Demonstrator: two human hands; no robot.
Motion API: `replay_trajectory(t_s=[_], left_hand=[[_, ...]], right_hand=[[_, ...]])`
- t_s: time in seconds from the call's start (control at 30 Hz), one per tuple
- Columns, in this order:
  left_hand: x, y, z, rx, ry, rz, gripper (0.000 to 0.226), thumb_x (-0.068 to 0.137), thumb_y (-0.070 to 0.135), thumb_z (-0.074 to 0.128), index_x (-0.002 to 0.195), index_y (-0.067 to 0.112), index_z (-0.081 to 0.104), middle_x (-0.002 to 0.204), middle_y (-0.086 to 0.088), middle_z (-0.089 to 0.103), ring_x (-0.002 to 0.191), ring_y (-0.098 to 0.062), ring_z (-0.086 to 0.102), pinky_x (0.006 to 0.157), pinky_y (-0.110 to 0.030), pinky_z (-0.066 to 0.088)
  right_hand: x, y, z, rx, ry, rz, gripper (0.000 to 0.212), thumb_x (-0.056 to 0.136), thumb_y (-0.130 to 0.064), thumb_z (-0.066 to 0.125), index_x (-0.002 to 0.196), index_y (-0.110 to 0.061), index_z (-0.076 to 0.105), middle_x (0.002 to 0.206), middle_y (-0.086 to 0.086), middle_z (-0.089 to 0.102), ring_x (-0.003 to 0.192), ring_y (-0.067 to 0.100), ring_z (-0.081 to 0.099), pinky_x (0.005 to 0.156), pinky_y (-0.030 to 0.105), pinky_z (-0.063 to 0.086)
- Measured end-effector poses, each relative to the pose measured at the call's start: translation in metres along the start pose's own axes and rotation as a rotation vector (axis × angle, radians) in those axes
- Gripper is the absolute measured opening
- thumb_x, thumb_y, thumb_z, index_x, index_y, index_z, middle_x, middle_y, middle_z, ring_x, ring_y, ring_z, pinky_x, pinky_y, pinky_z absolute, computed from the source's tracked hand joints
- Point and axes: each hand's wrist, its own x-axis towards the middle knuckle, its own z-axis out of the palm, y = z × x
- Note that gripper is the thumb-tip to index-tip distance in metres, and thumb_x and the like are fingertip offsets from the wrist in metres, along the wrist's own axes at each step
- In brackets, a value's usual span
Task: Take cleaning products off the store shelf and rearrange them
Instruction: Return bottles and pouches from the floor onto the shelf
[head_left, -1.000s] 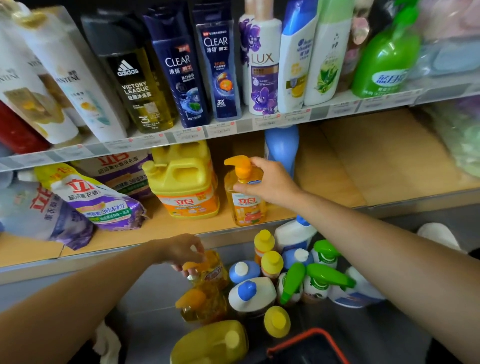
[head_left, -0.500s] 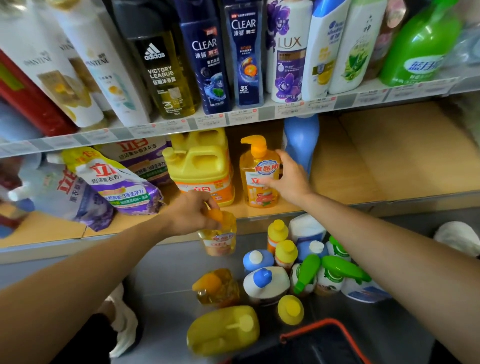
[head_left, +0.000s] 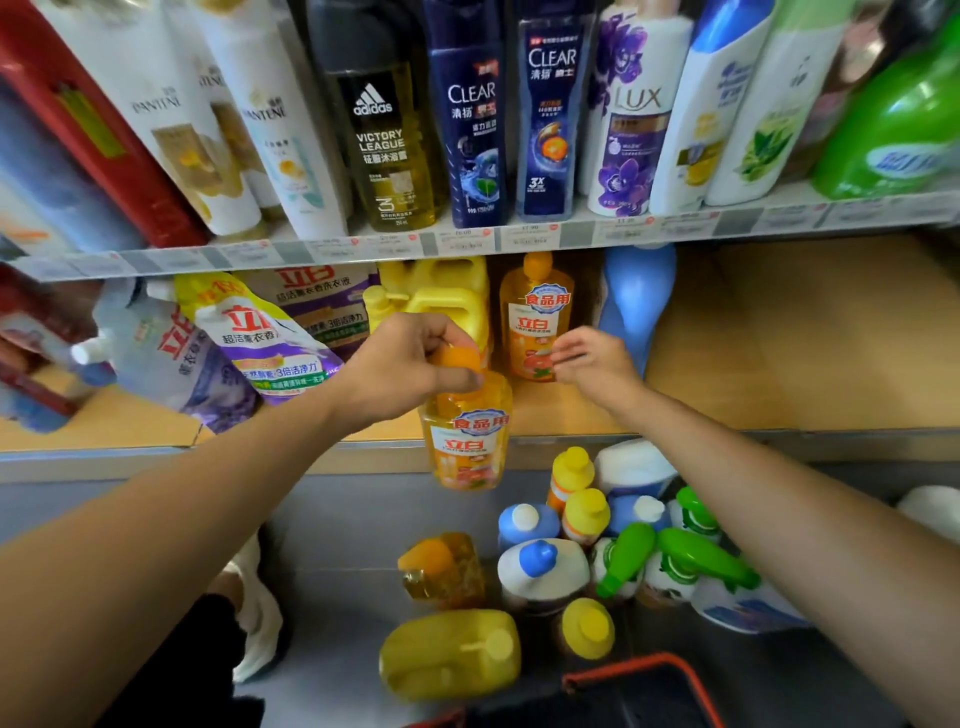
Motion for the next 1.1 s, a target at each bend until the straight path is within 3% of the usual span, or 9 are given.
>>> replay_trajectory(t_s=[0.07, 0.13, 0.27, 0.37, 0.53, 0.7, 0.83, 0.97, 1.1], left_hand=[[0.002, 0.006, 0.006, -0.001, 0.037, 0.030, 0.023, 0.079, 0.018, 0.085, 0.095, 0.017, 0.069, 0.087, -0.002, 0.074, 0.082, -0.014, 0.073, 0.075, -0.032, 0.061], [0.004, 0.012, 0.014, -0.007, 0.055, 0.073, 0.024, 0.080, 0.019, 0.085, 0.097, 0.018, 0.067, 0.088, 0.001, 0.072, 0.080, -0.008, 0.070, 0.071, -0.025, 0.058], [0.007, 0.024, 0.025, -0.052, 0.116, 0.166, 0.028, 0.084, 0.020, 0.081, 0.106, 0.014, 0.065, 0.096, 0.000, 0.070, 0.090, -0.013, 0.069, 0.075, -0.026, 0.059], [0.007, 0.020, 0.026, 0.012, 0.111, 0.187, 0.034, 0.086, 0.026, 0.079, 0.114, 0.014, 0.063, 0.096, 0.004, 0.067, 0.090, -0.013, 0.067, 0.072, -0.026, 0.058], [-0.001, -0.015, 0.031, 0.301, 0.062, 0.067, 0.063, 0.085, 0.036, 0.079, 0.137, 0.022, 0.047, 0.117, 0.003, 0.061, 0.093, -0.017, 0.064, 0.079, -0.034, 0.055], [-0.026, -0.061, 0.037, 0.590, -0.350, -0.104, 0.045, 0.088, 0.039, 0.075, 0.125, 0.019, 0.059, 0.111, 0.000, 0.069, 0.098, -0.020, 0.065, 0.085, -0.034, 0.052], [-0.047, -0.089, 0.051, 0.717, -0.649, -0.227, 0.054, 0.091, 0.045, 0.071, 0.135, 0.020, 0.051, 0.117, -0.004, 0.071, 0.105, -0.023, 0.063, 0.093, -0.037, 0.049], [-0.061, -0.110, 0.053, 0.672, -0.714, -0.305, 0.051, 0.091, 0.048, 0.069, 0.131, 0.019, 0.053, 0.118, -0.006, 0.070, 0.104, -0.024, 0.064, 0.092, -0.039, 0.051], [-0.071, -0.122, 0.059, 0.463, -0.676, -0.366, 0.042, 0.094, 0.035, 0.070, 0.125, 0.013, 0.053, 0.102, -0.007, 0.071, 0.090, -0.020, 0.067, 0.086, -0.040, 0.054]], right_hand=[[-0.013, -0.007, -0.008, -0.007, -0.454, 0.005, 0.063, 0.077, 0.018, 0.071, 0.124, -0.021, 0.057, 0.123, 0.011, 0.066, 0.103, 0.015, 0.066, 0.079, 0.020, 0.055], [-0.027, -0.013, -0.003, -0.012, -0.591, -0.041, 0.080, 0.071, 0.006, 0.084, 0.133, -0.034, 0.051, 0.129, -0.002, 0.063, 0.114, 0.006, 0.064, 0.092, 0.024, 0.053], [-0.045, -0.022, 0.013, 0.156, -0.331, -0.202, 0.084, 0.063, -0.016, 0.096, 0.137, -0.022, 0.055, 0.121, 0.000, 0.072, 0.112, 0.017, 0.069, 0.094, 0.036, 0.056], [-0.042, -0.022, 0.009, 0.127, -0.222, -0.253, 0.082, 0.061, -0.010, 0.095, 0.135, -0.013, 0.060, 0.114, 0.001, 0.075, 0.105, 0.015, 0.072, 0.089, 0.032, 0.059], [-0.027, -0.007, 0.004, 0.041, -0.070, -0.153, 0.075, 0.064, -0.009, 0.093, 0.132, -0.010, 0.061, 0.121, 0.010, 0.070, 0.109, 0.024, 0.069, 0.096, 0.048, 0.056], [-0.010, -0.001, 0.011, 0.001, 0.173, -0.071, 0.065, 0.067, -0.022, 0.093, 0.125, -0.012, 0.063, 0.116, 0.004, 0.072, 0.103, 0.018, 0.068, 0.092, 0.038, 0.057], [0.000, 0.006, 0.019, -0.072, 0.313, 0.000, 0.070, 0.063, -0.037, 0.094, 0.116, -0.012, 0.056, 0.115, 0.005, 0.068, 0.100, 0.018, 0.067, 0.087, 0.039, 0.058], [0.006, 0.009, 0.022, -0.212, 0.413, -0.002, 0.057, 0.062, -0.055, 0.090, 0.090, -0.012, 0.065, 0.094, 0.004, 0.074, 0.084, 0.020, 0.070, 0.073, 0.039, 0.059], [0.021, 0.003, 0.023, -0.138, 0.328, 0.012, 0.048, 0.075, -0.042, 0.087, 0.104, -0.007, 0.073, 0.104, 0.009, 0.076, 0.093, 0.022, 0.073, 0.080, 0.045, 0.061]])
